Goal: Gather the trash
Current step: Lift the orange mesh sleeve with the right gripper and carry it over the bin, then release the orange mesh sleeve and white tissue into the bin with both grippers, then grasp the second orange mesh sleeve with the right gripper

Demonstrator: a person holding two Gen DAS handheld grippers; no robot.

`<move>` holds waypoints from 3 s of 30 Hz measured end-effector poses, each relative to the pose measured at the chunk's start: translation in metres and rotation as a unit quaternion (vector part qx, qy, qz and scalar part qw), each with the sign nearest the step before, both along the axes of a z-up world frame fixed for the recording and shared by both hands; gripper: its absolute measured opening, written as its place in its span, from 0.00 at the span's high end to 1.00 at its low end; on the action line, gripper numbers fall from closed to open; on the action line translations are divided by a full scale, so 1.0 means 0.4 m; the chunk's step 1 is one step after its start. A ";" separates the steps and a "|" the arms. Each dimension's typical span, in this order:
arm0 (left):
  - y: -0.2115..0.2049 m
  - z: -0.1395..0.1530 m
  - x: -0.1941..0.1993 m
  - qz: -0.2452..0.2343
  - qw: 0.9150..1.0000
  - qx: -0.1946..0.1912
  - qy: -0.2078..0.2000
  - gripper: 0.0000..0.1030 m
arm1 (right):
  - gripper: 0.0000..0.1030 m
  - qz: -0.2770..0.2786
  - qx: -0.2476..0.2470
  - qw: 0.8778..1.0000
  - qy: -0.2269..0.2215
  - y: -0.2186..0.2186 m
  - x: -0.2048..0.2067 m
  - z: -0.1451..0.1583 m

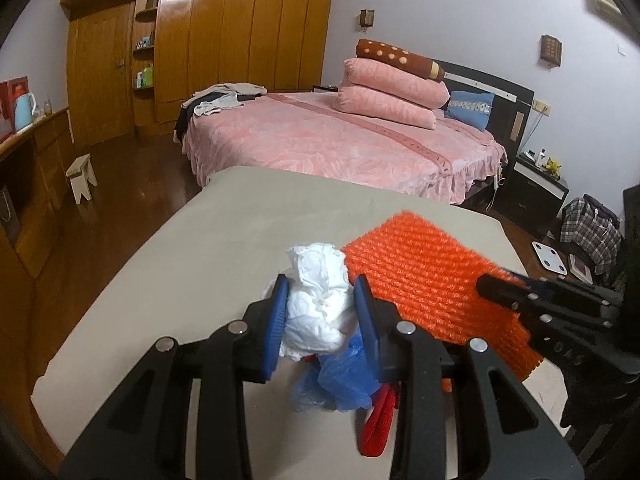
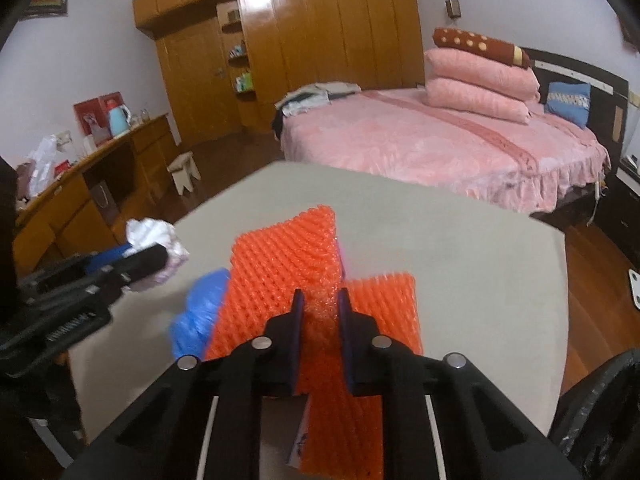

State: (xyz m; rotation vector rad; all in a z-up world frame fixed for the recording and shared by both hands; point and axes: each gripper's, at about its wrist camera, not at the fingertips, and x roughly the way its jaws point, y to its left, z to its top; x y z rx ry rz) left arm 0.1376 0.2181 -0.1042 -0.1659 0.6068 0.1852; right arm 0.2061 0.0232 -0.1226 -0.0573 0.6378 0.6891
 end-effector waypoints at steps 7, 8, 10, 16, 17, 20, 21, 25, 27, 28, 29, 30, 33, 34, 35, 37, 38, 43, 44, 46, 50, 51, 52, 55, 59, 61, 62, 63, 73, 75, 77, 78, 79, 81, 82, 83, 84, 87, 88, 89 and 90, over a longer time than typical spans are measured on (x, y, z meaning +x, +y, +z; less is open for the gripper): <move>-0.033 0.048 -0.022 -0.007 1.000 0.008 -0.015 0.68 | 0.85 -0.004 0.027 0.999 -0.024 -0.035 -0.036 0.074; -0.040 0.056 -0.026 -0.008 1.000 0.008 -0.017 0.68 | 0.85 -0.005 0.031 0.999 -0.026 -0.042 -0.042 0.084; -0.052 0.068 -0.034 -0.011 1.000 0.007 -0.022 0.68 | 0.85 -0.007 0.037 0.999 -0.030 -0.057 -0.052 0.100; -0.103 0.099 -0.053 -0.023 0.999 0.007 -0.030 0.68 | 0.85 -0.026 0.045 0.998 -0.046 -0.129 -0.088 0.148; -0.113 0.104 -0.056 -0.026 0.999 0.006 -0.032 0.68 | 0.85 -0.031 0.045 0.997 -0.049 -0.143 -0.094 0.155; -0.144 0.115 -0.063 -0.035 0.999 0.004 -0.036 0.68 | 0.85 -0.045 0.046 0.996 -0.055 -0.188 -0.107 0.169; -0.157 0.119 -0.063 -0.039 0.999 0.004 -0.038 0.68 | 0.85 -0.050 0.046 0.996 -0.057 -0.201 -0.113 0.171; -0.208 0.132 -0.060 -0.059 0.997 0.001 -0.042 0.68 | 0.85 -0.077 0.042 0.994 -0.063 -0.270 -0.131 0.180; -0.243 0.138 -0.056 -0.073 0.996 0.000 -0.044 0.68 | 0.85 -0.090 0.041 0.993 -0.066 -0.308 -0.138 0.185; -0.256 0.140 -0.054 -0.078 0.996 -0.001 -0.045 0.68 | 0.85 -0.097 0.041 0.992 -0.067 -0.325 -0.142 0.185; -0.275 0.142 -0.052 -0.086 0.995 -0.001 -0.047 0.68 | 0.85 -0.107 0.040 0.991 -0.069 -0.353 -0.148 0.187; -0.290 0.142 -0.051 -0.093 0.995 -0.002 -0.047 0.68 | 0.85 -0.114 0.038 0.990 -0.070 -0.371 -0.153 0.186; -0.347 0.141 -0.044 -0.115 0.992 -0.007 -0.048 0.68 | 0.85 -0.139 0.034 0.987 -0.071 -0.436 -0.167 0.185; -0.363 0.141 -0.043 -0.121 0.991 -0.009 -0.048 0.68 | 0.85 -0.149 0.034 0.986 -0.070 -0.460 -0.172 0.184; -0.384 0.141 -0.041 -0.130 0.990 -0.012 -0.049 0.68 | 0.85 -0.155 0.033 0.985 -0.070 -0.474 -0.176 0.183; -0.420 0.140 -0.038 -0.145 0.988 -0.014 -0.049 0.68 | 0.85 -0.174 0.028 0.982 -0.071 -0.520 -0.187 0.182; -0.448 0.139 -0.035 -0.156 0.986 -0.016 -0.050 0.68 | 0.85 -0.179 0.026 0.981 -0.072 -0.535 -0.192 0.180; -0.546 0.131 -0.033 -0.194 0.979 -0.021 -0.050 0.68 | 0.85 -0.219 0.016 0.973 -0.069 -0.635 -0.217 0.169; -0.571 0.129 -0.034 -0.204 0.977 -0.019 -0.052 0.68 | 0.85 -0.227 0.015 0.971 -0.068 -0.653 -0.222 0.166; -0.608 0.125 -0.034 -0.221 0.974 -0.017 -0.053 0.68 | 0.85 -0.245 0.012 0.967 -0.065 -0.695 -0.236 0.158; -0.691 0.115 -0.031 -0.254 0.966 -0.014 -0.053 0.68 | 0.85 -0.271 0.006 0.961 -0.063 -0.753 -0.258 0.147; -0.711 0.112 -0.027 -0.261 0.964 -0.014 -0.052 0.68 | 0.85 -0.279 0.003 0.958 -0.063 -0.770 -0.263 0.143; -0.726 0.110 -0.024 -0.266 0.962 -0.014 -0.051 0.68 | 0.85 -0.284 0.002 0.957 -0.062 -0.785 -0.265 0.140; -0.780 0.103 -0.006 -0.285 0.957 -0.013 -0.051 0.68 | 0.85 -0.305 -0.001 0.951 -0.057 -0.833 -0.274 0.125; -0.847 0.087 0.010 -0.310 0.950 -0.019 -0.044 0.68 | 0.85 -0.328 -0.005 0.943 -0.047 -0.889 -0.284 0.096; -0.873 0.075 0.018 -0.320 0.946 -0.022 -0.041 0.68 | 0.85 -0.338 -0.005 0.940 -0.041 -0.909 -0.286 0.081; -0.888 0.067 0.022 -0.326 0.944 -0.023 -0.039 0.68 | 0.85 -0.343 -0.006 0.939 -0.038 -0.919 -0.286 0.074; -0.902 0.059 0.024 -0.332 0.942 -0.023 -0.037 0.67 | 0.85 -0.345 -0.006 0.938 -0.036 -0.929 -0.287 0.069; -0.916 0.035 0.026 -0.352 0.935 -0.031 -0.033 0.27 | 0.47 -0.369 -0.018 0.929 -0.030 -0.979 -0.292 0.035; -0.890 0.047 0.019 -0.343 0.938 -0.030 -0.040 0.21 | 0.29 -0.370 -0.017 0.928 -0.034 -0.975 -0.295 0.039; -0.865 0.061 0.011 -0.330 0.943 -0.019 -0.048 0.16 | 0.16 -0.369 -0.007 0.929 -0.043 -0.969 -0.302 0.046; -0.850 0.069 0.007 -0.324 0.945 -0.014 -0.052 0.15 | 0.12 -0.364 0.000 0.930 -0.047 -0.964 -0.304 0.050; -0.828 0.076 0.000 -0.316 0.947 -0.008 -0.056 0.13 | 0.05 -0.359 0.004 0.932 -0.050 -0.959 -0.304 0.054; -0.796 0.090 -0.008 -0.302 0.951 -0.001 -0.062 0.12 | 0.06 -0.347 0.013 0.936 -0.055 -0.935 -0.303 0.068; -0.779 0.098 -0.011 -0.295 0.953 0.001 -0.064 0.12 | 0.06 -0.341 0.017 0.938 -0.056 -0.924 -0.302 0.074; -0.749 0.104 -0.017 -0.283 0.957 0.003 -0.066 0.12 | 0.06 -0.333 0.021 0.941 -0.057 -0.906 -0.297 0.081; -0.731 0.111 -0.018 -0.276 0.959 0.003 -0.067 0.12 | 0.06 -0.327 0.023 0.943 -0.058 -0.892 -0.294 0.085; -0.658 0.123 -0.030 -0.241 0.968 0.006 -0.073 0.12 | 0.06 -0.304 0.027 0.950 -0.060 -0.834 -0.275 0.100; -0.638 0.127 -0.034 -0.231 0.970 0.006 -0.075 0.12 | 0.06 -0.296 0.028 0.953 -0.062 -0.812 -0.266 0.103; -0.606 0.129 -0.039 -0.215 0.974 0.009 -0.077 0.12 | 0.06 -0.288 0.028 0.955 -0.063 -0.789 -0.256 0.106; -0.588 0.133 -0.042 -0.206 0.975 0.012 -0.078 0.12 | 0.06 -0.282 0.028 0.957 -0.063 -0.769 -0.249 0.107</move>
